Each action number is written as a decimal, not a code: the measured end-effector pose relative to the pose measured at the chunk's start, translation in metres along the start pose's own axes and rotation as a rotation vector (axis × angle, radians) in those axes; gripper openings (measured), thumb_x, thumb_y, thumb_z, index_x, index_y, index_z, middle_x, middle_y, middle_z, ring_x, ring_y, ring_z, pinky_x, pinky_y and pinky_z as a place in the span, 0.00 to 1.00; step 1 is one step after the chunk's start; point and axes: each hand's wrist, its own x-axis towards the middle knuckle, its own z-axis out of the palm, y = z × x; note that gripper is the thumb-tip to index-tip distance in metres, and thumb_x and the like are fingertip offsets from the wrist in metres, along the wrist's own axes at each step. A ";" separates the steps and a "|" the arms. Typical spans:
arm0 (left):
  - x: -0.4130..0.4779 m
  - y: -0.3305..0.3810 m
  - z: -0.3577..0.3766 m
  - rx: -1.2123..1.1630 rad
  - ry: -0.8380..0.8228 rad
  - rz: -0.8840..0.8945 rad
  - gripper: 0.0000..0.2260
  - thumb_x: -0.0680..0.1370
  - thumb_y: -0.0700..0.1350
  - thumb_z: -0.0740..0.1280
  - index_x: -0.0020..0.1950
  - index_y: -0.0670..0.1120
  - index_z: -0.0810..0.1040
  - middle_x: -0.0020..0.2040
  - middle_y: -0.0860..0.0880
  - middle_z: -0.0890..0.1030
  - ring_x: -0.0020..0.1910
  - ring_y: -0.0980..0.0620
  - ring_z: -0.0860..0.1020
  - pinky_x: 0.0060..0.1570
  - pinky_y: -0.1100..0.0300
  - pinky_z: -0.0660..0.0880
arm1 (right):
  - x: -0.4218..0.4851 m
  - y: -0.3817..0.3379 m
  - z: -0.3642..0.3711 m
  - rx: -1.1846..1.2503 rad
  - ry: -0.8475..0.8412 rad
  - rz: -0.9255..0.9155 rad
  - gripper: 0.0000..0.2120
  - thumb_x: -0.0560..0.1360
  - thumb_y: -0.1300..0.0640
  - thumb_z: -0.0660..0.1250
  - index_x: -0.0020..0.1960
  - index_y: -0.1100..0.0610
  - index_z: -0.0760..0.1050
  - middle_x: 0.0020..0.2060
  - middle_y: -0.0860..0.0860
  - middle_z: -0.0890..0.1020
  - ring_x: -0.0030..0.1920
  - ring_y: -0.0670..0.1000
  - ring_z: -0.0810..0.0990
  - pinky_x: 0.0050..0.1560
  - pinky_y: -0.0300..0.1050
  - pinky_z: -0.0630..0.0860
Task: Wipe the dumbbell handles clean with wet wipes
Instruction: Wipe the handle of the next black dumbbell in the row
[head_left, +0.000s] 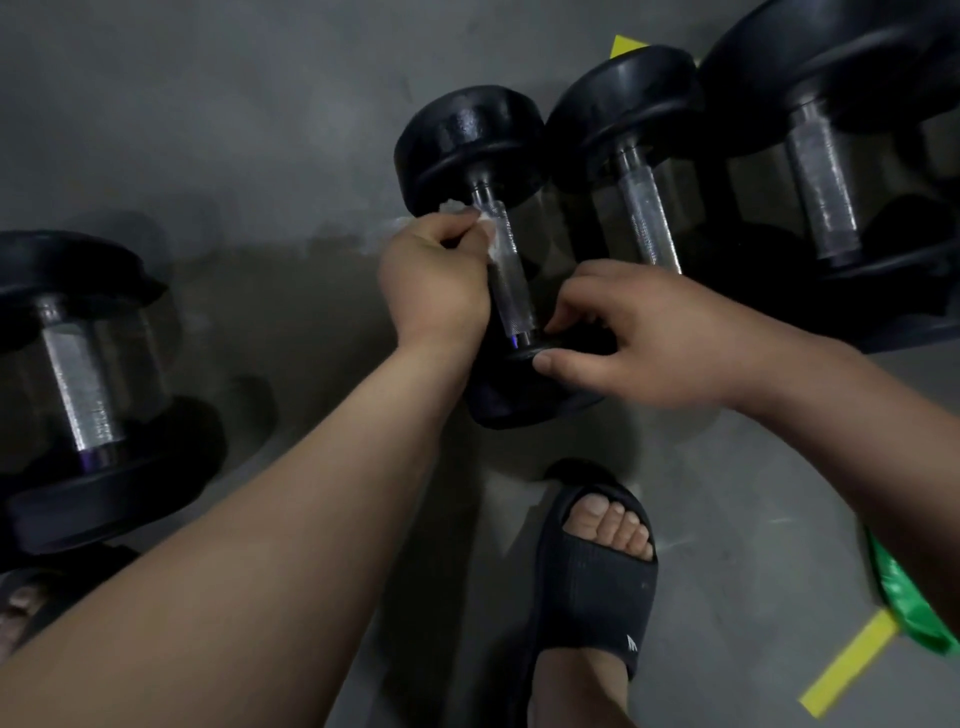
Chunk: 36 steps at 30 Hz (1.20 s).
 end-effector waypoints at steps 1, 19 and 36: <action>-0.007 -0.001 -0.001 0.084 -0.020 0.090 0.06 0.76 0.46 0.73 0.51 0.50 0.87 0.45 0.54 0.85 0.47 0.60 0.82 0.54 0.68 0.76 | 0.000 0.001 0.000 0.005 -0.003 -0.010 0.24 0.70 0.32 0.61 0.49 0.51 0.78 0.45 0.45 0.77 0.45 0.47 0.78 0.49 0.49 0.78; 0.000 0.007 -0.007 0.482 -0.129 0.435 0.13 0.81 0.38 0.63 0.62 0.41 0.82 0.53 0.52 0.75 0.45 0.72 0.72 0.47 0.81 0.62 | -0.002 0.008 0.001 -0.003 0.001 -0.051 0.25 0.72 0.31 0.59 0.51 0.50 0.77 0.47 0.45 0.78 0.48 0.48 0.79 0.50 0.52 0.78; 0.004 0.003 -0.010 0.571 -0.107 0.490 0.14 0.79 0.39 0.62 0.62 0.41 0.81 0.58 0.43 0.76 0.51 0.49 0.76 0.48 0.69 0.63 | -0.002 0.009 0.003 -0.031 0.003 -0.045 0.23 0.72 0.31 0.59 0.50 0.49 0.76 0.48 0.45 0.77 0.49 0.48 0.78 0.50 0.51 0.77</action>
